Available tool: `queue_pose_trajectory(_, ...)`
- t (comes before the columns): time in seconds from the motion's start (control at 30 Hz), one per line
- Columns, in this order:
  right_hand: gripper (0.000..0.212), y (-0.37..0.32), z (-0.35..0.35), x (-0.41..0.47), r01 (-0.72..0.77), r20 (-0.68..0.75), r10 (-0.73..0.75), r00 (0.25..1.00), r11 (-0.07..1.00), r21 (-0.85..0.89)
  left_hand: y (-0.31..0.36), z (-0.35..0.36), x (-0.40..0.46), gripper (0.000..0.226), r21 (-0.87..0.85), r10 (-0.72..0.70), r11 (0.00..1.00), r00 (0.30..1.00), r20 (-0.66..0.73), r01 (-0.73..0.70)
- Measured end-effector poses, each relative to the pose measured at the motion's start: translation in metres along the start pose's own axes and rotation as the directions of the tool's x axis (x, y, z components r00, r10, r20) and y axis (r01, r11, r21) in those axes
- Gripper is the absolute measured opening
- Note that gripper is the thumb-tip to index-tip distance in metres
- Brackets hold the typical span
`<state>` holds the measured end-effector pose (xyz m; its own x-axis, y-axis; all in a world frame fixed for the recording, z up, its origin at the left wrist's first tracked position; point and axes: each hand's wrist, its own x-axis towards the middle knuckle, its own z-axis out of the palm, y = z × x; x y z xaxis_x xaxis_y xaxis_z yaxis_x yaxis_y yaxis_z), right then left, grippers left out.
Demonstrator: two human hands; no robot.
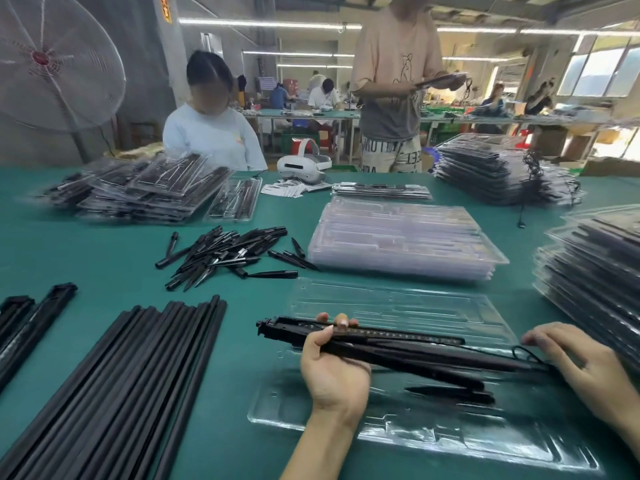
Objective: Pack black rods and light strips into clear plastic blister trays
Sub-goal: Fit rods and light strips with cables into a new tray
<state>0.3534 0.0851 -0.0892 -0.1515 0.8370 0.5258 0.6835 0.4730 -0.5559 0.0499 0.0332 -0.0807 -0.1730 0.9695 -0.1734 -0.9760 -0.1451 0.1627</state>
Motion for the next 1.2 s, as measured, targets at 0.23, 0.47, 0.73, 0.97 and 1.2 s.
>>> queue_pose_trajectory(0.23, 0.02, -0.037, 0.018, 0.003, 0.199, 0.248, -0.229, 0.941, 0.97, 0.143, -0.004, 0.003, 0.002, 0.017, 0.01, 0.025, 1.0, 1.0, 0.012, -0.025)
queue_pose_trajectory(0.47, 0.014, -0.034, 0.024, -0.002, 0.225, 0.363, -0.247, 0.898, 0.969, 0.102, -0.015, 0.004, -0.001, 0.024, 0.3, 0.016, 0.954, 0.999, 0.035, -0.026)
queue_pose_trajectory(0.73, 0.036, -0.037, 0.018, -0.003, 0.171, 0.36, -0.202, 0.911, 0.978, 0.118, -0.014, -0.014, 0.003, 0.023, 0.803, 0.091, 0.583, 0.992, 0.087, -0.124)
queue_pose_trajectory(0.97, 0.026, -0.048, 0.02, -0.006, 0.173, 0.326, -0.218, 0.92, 0.972, 0.161, -0.004, -0.012, 0.005, 0.029, 0.852, 0.152, 0.523, 0.985, -0.088, -0.005)
queue_pose_trajectory(1.2, 0.017, -0.052, 0.02, -0.007, 0.193, 0.352, -0.254, 0.901, 0.961, 0.199, 0.022, -0.004, 0.009, 0.044, 0.857, 0.31, 0.515, 0.932, -0.189, 0.002)
